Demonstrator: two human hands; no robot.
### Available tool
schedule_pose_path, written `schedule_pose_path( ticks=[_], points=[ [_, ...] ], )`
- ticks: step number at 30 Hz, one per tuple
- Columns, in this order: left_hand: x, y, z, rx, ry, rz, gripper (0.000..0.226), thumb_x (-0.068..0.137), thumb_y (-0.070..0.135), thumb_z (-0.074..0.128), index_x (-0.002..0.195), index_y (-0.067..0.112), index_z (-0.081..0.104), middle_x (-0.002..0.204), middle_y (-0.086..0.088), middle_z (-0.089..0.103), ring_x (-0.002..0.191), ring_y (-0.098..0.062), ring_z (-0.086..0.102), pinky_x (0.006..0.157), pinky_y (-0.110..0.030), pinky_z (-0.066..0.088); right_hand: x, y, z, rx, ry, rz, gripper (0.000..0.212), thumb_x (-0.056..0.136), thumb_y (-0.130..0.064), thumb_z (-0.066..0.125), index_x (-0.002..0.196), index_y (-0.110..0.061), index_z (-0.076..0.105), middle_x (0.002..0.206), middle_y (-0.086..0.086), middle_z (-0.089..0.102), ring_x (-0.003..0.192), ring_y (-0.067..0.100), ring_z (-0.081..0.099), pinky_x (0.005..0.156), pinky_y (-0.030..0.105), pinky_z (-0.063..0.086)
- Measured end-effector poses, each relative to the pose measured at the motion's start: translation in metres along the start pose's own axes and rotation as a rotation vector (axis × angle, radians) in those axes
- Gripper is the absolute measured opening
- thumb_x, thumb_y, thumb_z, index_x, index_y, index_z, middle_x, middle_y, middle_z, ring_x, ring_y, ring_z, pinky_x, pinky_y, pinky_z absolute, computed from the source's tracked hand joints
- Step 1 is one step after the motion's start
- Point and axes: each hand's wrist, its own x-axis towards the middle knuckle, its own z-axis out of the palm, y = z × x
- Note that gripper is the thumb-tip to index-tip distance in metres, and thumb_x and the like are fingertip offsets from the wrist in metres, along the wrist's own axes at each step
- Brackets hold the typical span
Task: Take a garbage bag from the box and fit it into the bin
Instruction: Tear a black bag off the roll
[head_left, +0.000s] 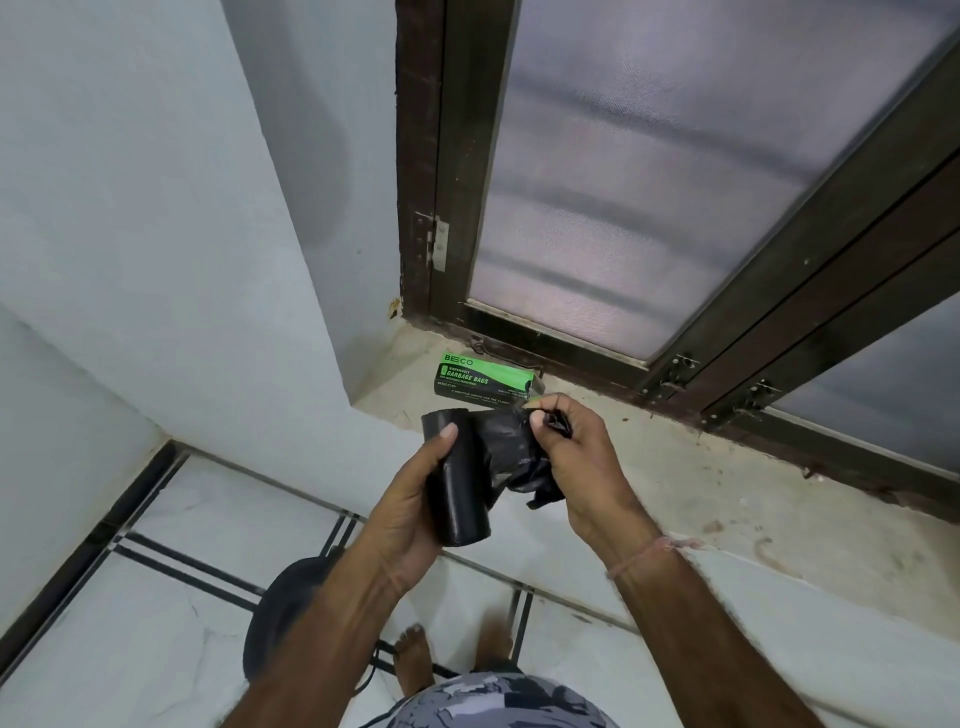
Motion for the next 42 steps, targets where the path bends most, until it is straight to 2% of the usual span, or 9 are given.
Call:
schedule_pose_path(
  ticks=[6,9,14,19,24,28,31,35,42],
  points=[
    [0.0,0.0,0.002,0.019,0.037,0.012,0.055,0.07,0.053,0.084,0.118,0.025,0.079,0.126,-0.012,0.076,0.11,-0.029,0.075,0.087,-0.039,0.061,-0.005,-0.004,-0.001,-0.015,-0.081,-0.034,0.032,0.104,-0.044,0.056,0.103,-0.018,0.074,0.07,-0.01,0.071,0.052,0.003,0.062,0.041,0.021,0.047],
    [-0.001,0.0,0.003,0.041,0.003,0.007,0.05,0.079,0.052,0.078,0.121,0.025,0.077,0.128,-0.013,0.075,0.115,-0.03,0.073,0.088,-0.039,0.061,-0.008,-0.003,-0.001,-0.06,-0.17,-0.101,0.019,0.096,-0.032,0.073,0.092,-0.014,0.077,0.058,-0.013,0.069,0.046,-0.004,0.06,0.04,0.005,0.037],
    [0.0,-0.001,-0.003,0.008,0.017,0.0,0.053,0.07,0.049,0.085,0.115,0.023,0.08,0.121,-0.013,0.076,0.101,-0.028,0.076,0.084,-0.042,0.061,-0.004,0.003,0.0,-0.006,-0.118,-0.026,0.02,0.105,-0.026,0.062,0.088,-0.017,0.069,0.058,-0.011,0.065,0.046,0.003,0.057,0.037,0.016,0.04],
    [0.003,0.0,-0.006,-0.01,0.017,-0.007,0.055,0.069,0.049,0.084,0.115,0.019,0.08,0.121,-0.012,0.076,0.1,-0.028,0.076,0.09,-0.045,0.062,0.003,0.008,0.0,0.002,-0.011,-0.045,0.015,0.108,-0.013,0.054,0.097,-0.012,0.064,0.079,0.002,0.067,0.067,0.016,0.06,0.06,0.035,0.049],
    [0.0,0.001,-0.003,-0.008,0.007,-0.008,0.049,0.078,0.054,0.078,0.119,0.026,0.079,0.129,-0.011,0.075,0.112,-0.029,0.075,0.089,-0.042,0.061,0.002,0.004,0.004,0.04,-0.004,-0.033,0.031,0.111,-0.019,0.045,0.096,-0.021,0.072,0.082,-0.003,0.075,0.069,0.01,0.066,0.049,0.018,0.049],
    [0.0,0.002,-0.003,0.007,-0.033,0.016,0.058,0.078,0.056,0.082,0.125,0.023,0.076,0.131,-0.012,0.073,0.116,-0.028,0.072,0.092,-0.042,0.059,-0.001,0.003,0.003,0.085,-0.132,-0.045,0.03,0.102,-0.037,0.063,0.1,-0.011,0.077,0.084,0.003,0.079,0.072,0.011,0.075,0.06,0.021,0.057],
    [0.001,0.001,-0.004,0.012,-0.028,0.012,0.064,0.07,0.058,0.087,0.122,0.022,0.078,0.13,-0.013,0.073,0.115,-0.029,0.073,0.09,-0.041,0.06,-0.003,0.004,0.003,-0.001,-0.181,-0.057,0.021,0.096,-0.029,0.074,0.088,-0.01,0.076,0.06,-0.005,0.07,0.043,0.003,0.06,0.038,0.014,0.041],
    [0.002,0.001,-0.009,0.002,-0.002,0.011,0.07,0.063,0.062,0.089,0.12,0.022,0.078,0.128,-0.013,0.074,0.111,-0.028,0.074,0.088,-0.04,0.061,0.001,0.006,0.003,0.003,-0.107,-0.051,0.017,0.104,-0.02,0.063,0.096,-0.009,0.073,0.075,-0.001,0.073,0.058,0.007,0.065,0.047,0.017,0.047],
    [0.0,0.003,-0.01,-0.022,-0.023,0.018,0.072,0.064,0.061,0.089,0.123,0.021,0.077,0.131,-0.015,0.073,0.113,-0.033,0.073,0.097,-0.052,0.058,0.005,0.007,0.003,-0.046,-0.03,0.004,0.027,0.111,-0.025,0.048,0.099,-0.02,0.071,0.07,0.008,0.061,0.053,0.026,0.046,0.038,0.021,0.035]
  ],
)
